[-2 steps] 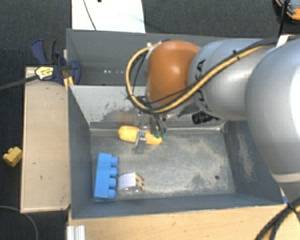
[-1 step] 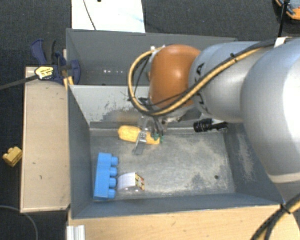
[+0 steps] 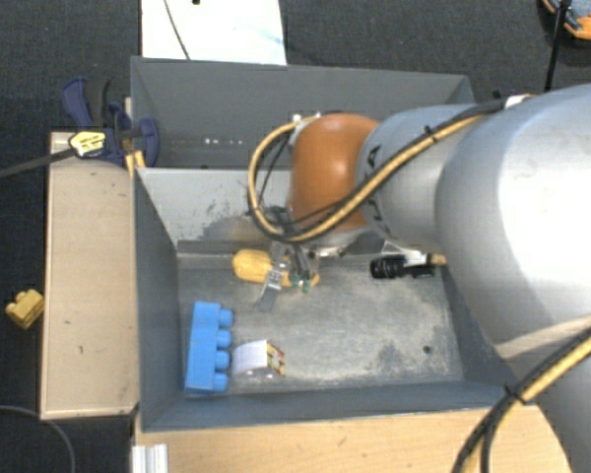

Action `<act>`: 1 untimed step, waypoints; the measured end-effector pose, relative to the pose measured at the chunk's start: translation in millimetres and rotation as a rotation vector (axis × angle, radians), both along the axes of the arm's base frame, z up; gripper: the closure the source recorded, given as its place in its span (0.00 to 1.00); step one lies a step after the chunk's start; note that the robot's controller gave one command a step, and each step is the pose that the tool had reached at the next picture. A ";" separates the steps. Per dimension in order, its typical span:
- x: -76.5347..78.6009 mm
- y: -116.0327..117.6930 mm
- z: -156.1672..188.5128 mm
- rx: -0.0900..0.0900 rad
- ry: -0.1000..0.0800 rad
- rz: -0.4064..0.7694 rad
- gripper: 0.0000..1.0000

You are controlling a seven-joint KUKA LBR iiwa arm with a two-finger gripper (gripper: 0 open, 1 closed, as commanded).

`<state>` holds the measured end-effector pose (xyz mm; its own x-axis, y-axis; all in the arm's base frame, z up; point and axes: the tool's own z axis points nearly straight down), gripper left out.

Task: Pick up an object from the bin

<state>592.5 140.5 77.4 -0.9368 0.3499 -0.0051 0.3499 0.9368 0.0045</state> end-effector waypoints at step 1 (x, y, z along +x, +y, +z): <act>-3.5 1.4 -10.3 0.000 -0.007 -0.001 1.00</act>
Offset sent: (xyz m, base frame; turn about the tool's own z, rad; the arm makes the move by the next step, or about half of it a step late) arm 0.0000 0.0000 0.0000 0.0000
